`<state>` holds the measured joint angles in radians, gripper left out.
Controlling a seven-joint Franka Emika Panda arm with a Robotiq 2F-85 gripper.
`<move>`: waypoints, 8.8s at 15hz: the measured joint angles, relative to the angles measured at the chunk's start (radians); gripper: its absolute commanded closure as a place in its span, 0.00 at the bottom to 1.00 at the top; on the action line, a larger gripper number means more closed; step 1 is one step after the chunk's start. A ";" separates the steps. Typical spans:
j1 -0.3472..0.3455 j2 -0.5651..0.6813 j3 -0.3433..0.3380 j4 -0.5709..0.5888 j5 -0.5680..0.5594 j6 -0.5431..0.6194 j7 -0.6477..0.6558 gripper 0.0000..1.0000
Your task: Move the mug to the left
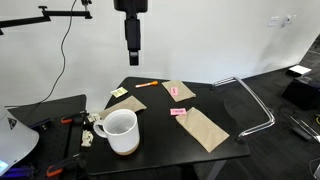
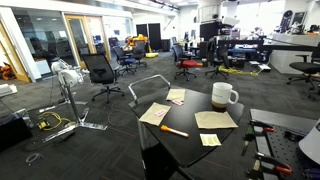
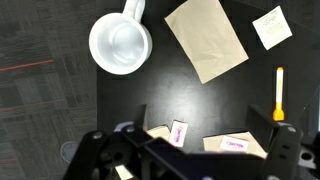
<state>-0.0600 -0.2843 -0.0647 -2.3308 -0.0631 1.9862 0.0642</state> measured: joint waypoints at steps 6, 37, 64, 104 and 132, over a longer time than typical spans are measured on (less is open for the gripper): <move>-0.025 -0.014 0.001 -0.008 -0.042 -0.054 0.100 0.00; -0.115 -0.062 0.000 -0.251 -0.041 0.145 0.283 0.00; -0.130 -0.001 -0.001 -0.366 -0.041 0.406 0.283 0.00; -0.130 0.102 -0.004 -0.307 -0.041 0.626 0.277 0.98; 0.144 0.291 0.106 -0.056 0.254 0.572 -0.010 0.98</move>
<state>0.0838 0.0071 0.0409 -2.3867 0.1907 2.5581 0.0541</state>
